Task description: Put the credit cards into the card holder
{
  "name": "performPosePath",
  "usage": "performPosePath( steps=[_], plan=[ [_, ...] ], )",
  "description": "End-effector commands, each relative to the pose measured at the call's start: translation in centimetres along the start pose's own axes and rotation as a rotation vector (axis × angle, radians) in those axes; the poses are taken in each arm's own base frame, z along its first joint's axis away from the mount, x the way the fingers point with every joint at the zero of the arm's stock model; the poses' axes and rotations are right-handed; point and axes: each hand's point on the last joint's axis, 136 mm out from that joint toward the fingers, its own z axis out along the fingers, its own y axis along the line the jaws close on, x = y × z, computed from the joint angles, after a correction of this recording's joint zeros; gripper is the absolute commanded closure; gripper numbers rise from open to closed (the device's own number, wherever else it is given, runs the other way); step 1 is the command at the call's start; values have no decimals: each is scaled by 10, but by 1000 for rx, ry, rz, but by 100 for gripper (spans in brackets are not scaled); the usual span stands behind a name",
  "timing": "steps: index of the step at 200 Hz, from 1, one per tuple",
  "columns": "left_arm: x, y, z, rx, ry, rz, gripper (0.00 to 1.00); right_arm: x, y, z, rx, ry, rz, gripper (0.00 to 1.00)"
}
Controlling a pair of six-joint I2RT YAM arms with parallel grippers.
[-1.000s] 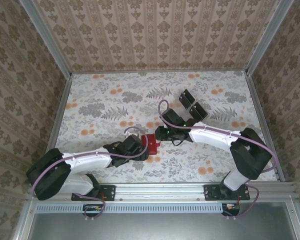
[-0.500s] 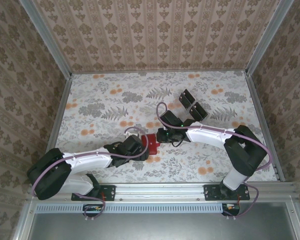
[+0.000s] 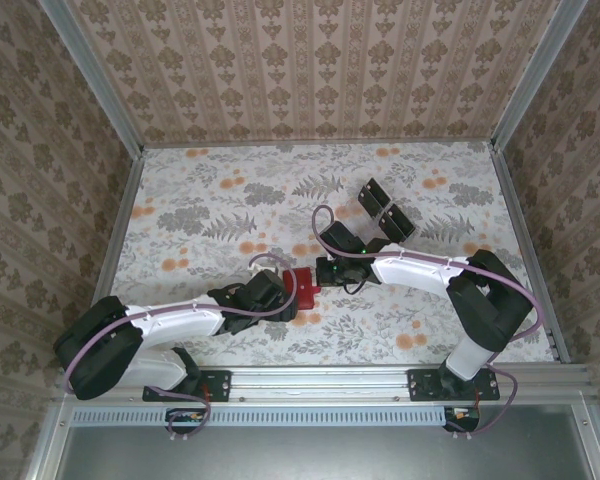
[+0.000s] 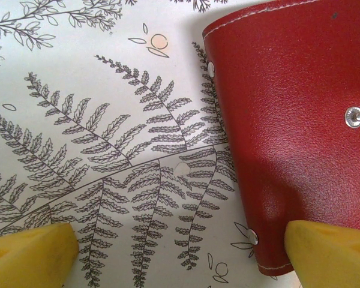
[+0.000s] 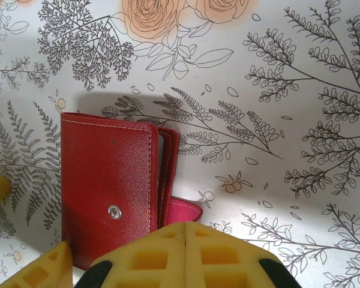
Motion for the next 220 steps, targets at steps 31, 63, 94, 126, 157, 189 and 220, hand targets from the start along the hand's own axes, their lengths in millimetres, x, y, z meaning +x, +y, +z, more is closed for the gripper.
performPosePath(
  steps=[31, 63, 94, 126, 157, 189, 220],
  plan=[
    [22, 20, 10, -74, 69, -15, 0, 14, -12, 6, 33, 47, -1, 86],
    [22, 20, 10, -74, 69, -17, 0, 13, -12, 3, 30, 39, -1, 89],
    [22, 20, 9, -73, 71, -15, 0, 12, -11, 0, 28, 31, 0, 85],
    [23, 20, 10, -74, 71, -18, 0, 10, -9, -6, 17, 18, 0, 85],
    [23, 21, 10, -76, 70, -18, 0, 9, -8, -6, 17, 15, -1, 87],
    [23, 21, 10, -77, 71, -19, 0, 10, -8, -5, 13, 20, 2, 91],
    [23, 21, 10, -78, 69, -17, 0, 11, -7, -4, 5, 24, 1, 98]
  ],
)
